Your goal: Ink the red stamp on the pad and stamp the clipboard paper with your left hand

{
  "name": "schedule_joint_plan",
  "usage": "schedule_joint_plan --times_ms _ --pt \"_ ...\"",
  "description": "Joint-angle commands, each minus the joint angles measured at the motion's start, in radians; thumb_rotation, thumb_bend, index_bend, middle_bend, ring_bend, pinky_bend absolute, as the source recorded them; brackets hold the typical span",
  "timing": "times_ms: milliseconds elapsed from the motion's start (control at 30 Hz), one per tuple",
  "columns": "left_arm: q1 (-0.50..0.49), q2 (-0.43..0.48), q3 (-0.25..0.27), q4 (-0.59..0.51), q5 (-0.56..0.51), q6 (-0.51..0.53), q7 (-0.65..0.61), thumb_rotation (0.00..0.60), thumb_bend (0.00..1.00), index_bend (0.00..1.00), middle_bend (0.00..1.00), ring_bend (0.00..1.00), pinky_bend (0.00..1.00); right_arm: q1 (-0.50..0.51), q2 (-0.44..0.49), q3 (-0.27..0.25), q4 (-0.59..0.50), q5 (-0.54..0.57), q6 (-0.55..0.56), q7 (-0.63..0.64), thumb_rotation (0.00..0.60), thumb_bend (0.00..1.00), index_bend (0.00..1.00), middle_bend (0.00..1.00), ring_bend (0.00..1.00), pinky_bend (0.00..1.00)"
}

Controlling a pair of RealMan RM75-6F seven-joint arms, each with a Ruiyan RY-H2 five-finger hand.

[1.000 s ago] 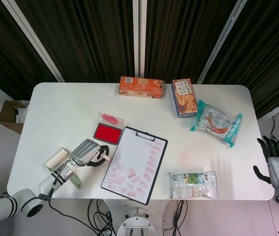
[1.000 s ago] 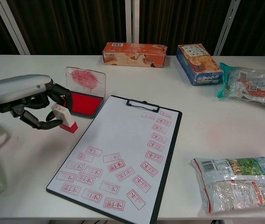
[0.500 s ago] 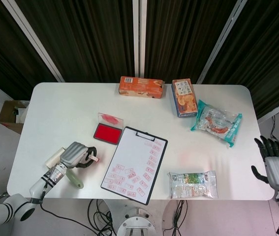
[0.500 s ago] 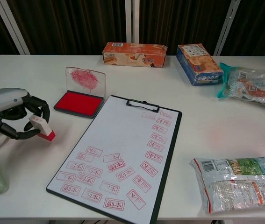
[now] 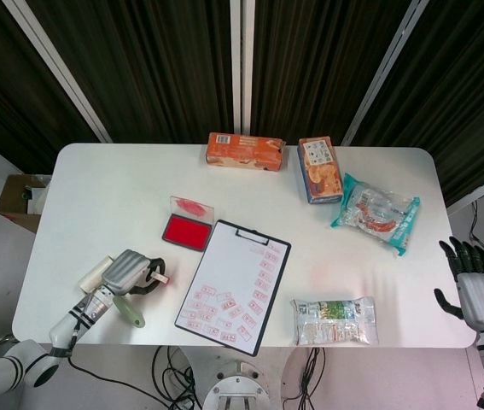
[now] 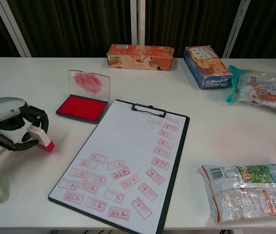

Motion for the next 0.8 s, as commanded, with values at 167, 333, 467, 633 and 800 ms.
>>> schedule_joint_plan --times_ms 167,333,467,633,800 --pt "0.000 -0.009 0.000 0.017 0.000 -0.013 -0.007 0.600 0.43 0.64 0.65 1.00 1.00 -0.001 0.002 0.001 -0.001 0.006 -0.001 -0.003 0.600 0.26 0.00 0.00 0.00 0.00" --pt "-0.001 -0.014 0.000 0.027 0.006 -0.015 -0.008 0.600 0.43 0.61 0.63 1.00 1.00 0.001 0.000 0.000 0.000 0.010 -0.008 -0.005 0.600 0.25 0.00 0.00 0.00 0.00" --pt "0.000 -0.017 0.002 0.036 0.011 -0.015 -0.002 0.600 0.42 0.60 0.59 1.00 1.00 0.002 -0.001 0.000 -0.001 0.014 -0.010 -0.009 0.600 0.26 0.00 0.00 0.00 0.00" --pt "-0.001 -0.017 0.002 0.042 0.012 -0.018 -0.005 0.600 0.41 0.58 0.55 1.00 1.00 0.002 0.000 0.000 -0.003 0.017 -0.013 -0.011 0.600 0.25 0.00 0.00 0.00 0.00" --pt "0.000 -0.015 0.002 0.043 0.014 -0.017 -0.005 0.600 0.41 0.57 0.54 1.00 1.00 0.002 0.001 -0.001 -0.005 0.021 -0.016 -0.014 0.600 0.25 0.00 0.00 0.00 0.00"
